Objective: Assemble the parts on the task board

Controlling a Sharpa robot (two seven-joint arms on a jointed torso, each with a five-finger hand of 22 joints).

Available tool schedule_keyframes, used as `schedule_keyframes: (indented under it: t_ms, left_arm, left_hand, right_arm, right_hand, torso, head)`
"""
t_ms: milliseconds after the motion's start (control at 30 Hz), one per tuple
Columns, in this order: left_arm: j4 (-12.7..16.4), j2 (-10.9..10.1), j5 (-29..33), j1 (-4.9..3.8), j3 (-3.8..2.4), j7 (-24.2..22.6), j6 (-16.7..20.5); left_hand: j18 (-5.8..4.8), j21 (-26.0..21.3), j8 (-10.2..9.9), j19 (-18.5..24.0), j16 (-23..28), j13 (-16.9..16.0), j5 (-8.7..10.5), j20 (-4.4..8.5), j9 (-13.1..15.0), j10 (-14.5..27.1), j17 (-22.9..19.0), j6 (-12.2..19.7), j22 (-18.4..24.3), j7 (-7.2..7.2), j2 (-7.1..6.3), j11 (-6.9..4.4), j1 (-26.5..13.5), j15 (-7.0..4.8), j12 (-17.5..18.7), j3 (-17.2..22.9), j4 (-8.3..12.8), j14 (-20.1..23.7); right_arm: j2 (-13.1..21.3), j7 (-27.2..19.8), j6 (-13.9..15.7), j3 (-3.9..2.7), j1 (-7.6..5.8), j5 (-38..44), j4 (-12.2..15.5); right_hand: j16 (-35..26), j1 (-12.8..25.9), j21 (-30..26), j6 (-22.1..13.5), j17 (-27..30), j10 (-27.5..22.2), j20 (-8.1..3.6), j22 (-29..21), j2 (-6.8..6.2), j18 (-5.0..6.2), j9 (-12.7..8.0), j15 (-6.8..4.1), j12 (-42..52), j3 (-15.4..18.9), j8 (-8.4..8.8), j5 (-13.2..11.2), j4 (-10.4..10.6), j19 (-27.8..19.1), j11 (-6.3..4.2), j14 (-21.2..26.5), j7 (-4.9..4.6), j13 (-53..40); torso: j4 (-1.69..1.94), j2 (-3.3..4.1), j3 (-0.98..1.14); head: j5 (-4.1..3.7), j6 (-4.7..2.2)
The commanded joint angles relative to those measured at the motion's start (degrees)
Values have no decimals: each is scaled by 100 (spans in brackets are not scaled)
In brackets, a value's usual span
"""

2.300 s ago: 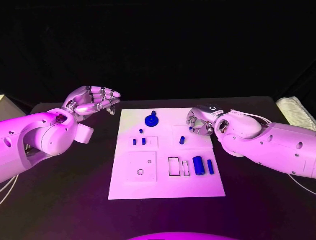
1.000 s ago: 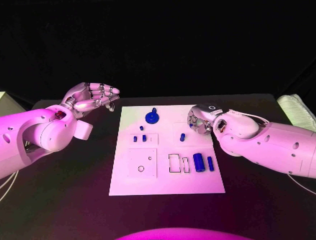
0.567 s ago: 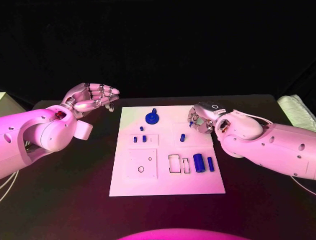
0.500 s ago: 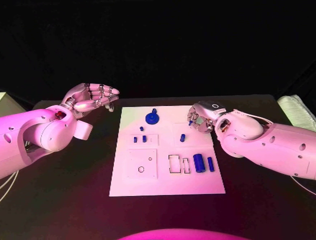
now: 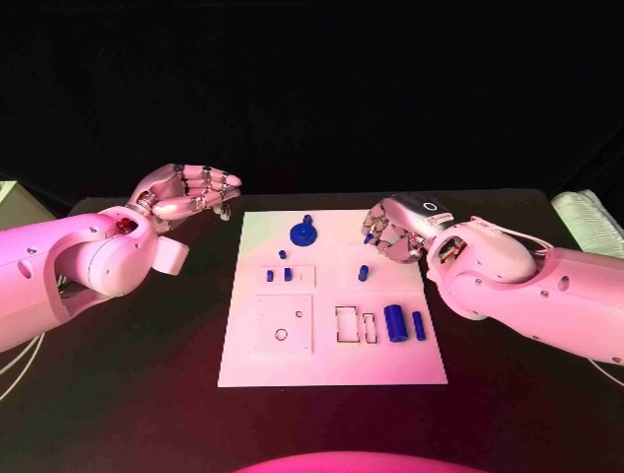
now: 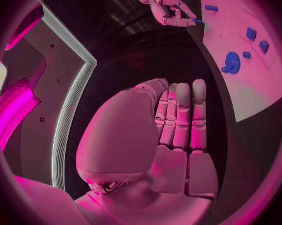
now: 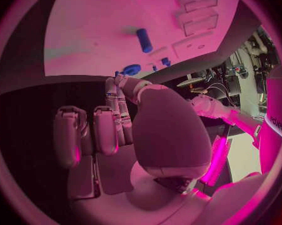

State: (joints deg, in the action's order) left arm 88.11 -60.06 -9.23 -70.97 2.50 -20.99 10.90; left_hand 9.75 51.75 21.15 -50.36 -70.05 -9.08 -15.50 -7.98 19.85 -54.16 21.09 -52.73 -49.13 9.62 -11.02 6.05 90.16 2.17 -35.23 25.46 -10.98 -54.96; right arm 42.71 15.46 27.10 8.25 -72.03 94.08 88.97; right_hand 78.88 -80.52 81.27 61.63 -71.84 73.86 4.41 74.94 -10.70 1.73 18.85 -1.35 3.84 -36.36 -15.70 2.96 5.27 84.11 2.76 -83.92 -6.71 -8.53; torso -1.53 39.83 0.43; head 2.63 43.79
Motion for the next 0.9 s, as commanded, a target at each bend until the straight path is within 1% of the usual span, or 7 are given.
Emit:
schedule_keyframes:
  t_ms: [33, 133, 233, 433, 500, 767, 900]
  left_arm:
    - [28, 33, 42, -4, -4, 0, -49]
    - [39, 56, 42, -4, -4, 16, -49]
    - [45, 90, 42, -4, -3, 32, -52]
    - [78, 170, 42, -4, -1, 69, -26]
    - [91, 189, 42, -4, 0, 79, -12]
    - [130, 266, 42, -4, 1, 109, 9]
    - [139, 282, 42, -5, 1, 122, 4]
  left_hand:
    - [77, -40, -27, -17, 19, -9, 24, 22, 8, 38, 5, 52, 8, -3, -15, -12, -52, 2, 26, 1, 20, 8]
    - [77, -40, -27, -17, 19, -9, 24, 22, 8, 38, 5, 52, 8, -3, -15, -12, -52, 2, 26, 1, 20, 8]
    - [77, -40, -27, -17, 19, -9, 24, 22, 8, 38, 5, 52, 8, -3, -15, -12, -52, 2, 26, 1, 20, 8]
    - [77, -43, -26, -19, 21, -10, 24, 20, 11, 44, 7, 55, 10, -1, -16, -10, -56, 4, 28, 3, 25, 8]
    - [77, -44, -25, -20, 21, -10, 24, 19, 12, 46, 8, 56, 11, 0, -19, -8, -62, 5, 28, 1, 24, 9]
    - [76, -46, -23, -20, 22, -10, 25, 18, 14, 49, 9, 55, 12, 1, -20, -6, -71, 7, 30, -1, 22, 9]
    - [76, -46, -23, -20, 22, -10, 25, 18, 14, 49, 9, 55, 12, 1, -20, -6, -71, 7, 30, -1, 22, 9]
  right_arm:
    - [-51, -43, 47, 9, 34, -20, 253]
    - [-122, -44, 15, 24, 76, 32, 403]
    - [-246, -51, -20, 56, 132, 83, 479]
    - [-494, -80, -84, 120, 322, 144, 530]
    - [-559, -87, -112, 135, 385, 163, 539]
    - [-737, -86, -248, 172, 585, 197, 559]
    - [-796, -74, -256, 177, 631, 228, 543]
  right_hand:
    - [17, 59, 23, 36, -7, 37, -27, 1044, -6, 13, 12, -29, -16, -4, -16, 27, -46, 312, 9, -286, 6, 1]
    - [17, 63, 17, 36, -5, 39, -27, 1040, -7, 15, 14, -29, -16, -4, -17, 27, -50, 310, 9, -286, 5, 1]
    - [15, 65, 9, 35, 0, 40, -27, 1037, -9, 17, 16, -29, -16, -5, -17, 28, -54, 308, 9, -285, 5, 2]
    - [13, 69, 9, 34, 4, 40, -27, 1037, -11, 17, 18, -30, -16, -7, -17, 28, -60, 307, 9, -284, 4, 3]
    - [13, 69, 9, 34, 4, 40, -27, 1037, -11, 17, 18, -30, -16, -7, -17, 28, -60, 307, 9, -284, 4, 3]
    - [7, 96, -16, 22, 19, 35, -26, 1024, -9, 22, 27, -28, -20, -18, -13, 27, -79, 300, 15, -280, -3, 11]
    - [3, 110, -24, 15, 28, 30, -25, 1021, -10, 24, 31, -26, -22, -22, -11, 28, -88, 297, 18, -278, -6, 16]
  torso:
    - [2, -9, 1]
    - [14, -8, -7]
    - [8, -13, -13]
    - [13, 5, -11]
    - [1, 3, -6]
    - [16, 9, -6]
    - [-2, 8, 2]
  head:
    - [78, 15]
    - [123, 19]
    - [209, 44]
    - [335, 76]
    - [394, 103]
    - [430, 141]
    - [470, 178]
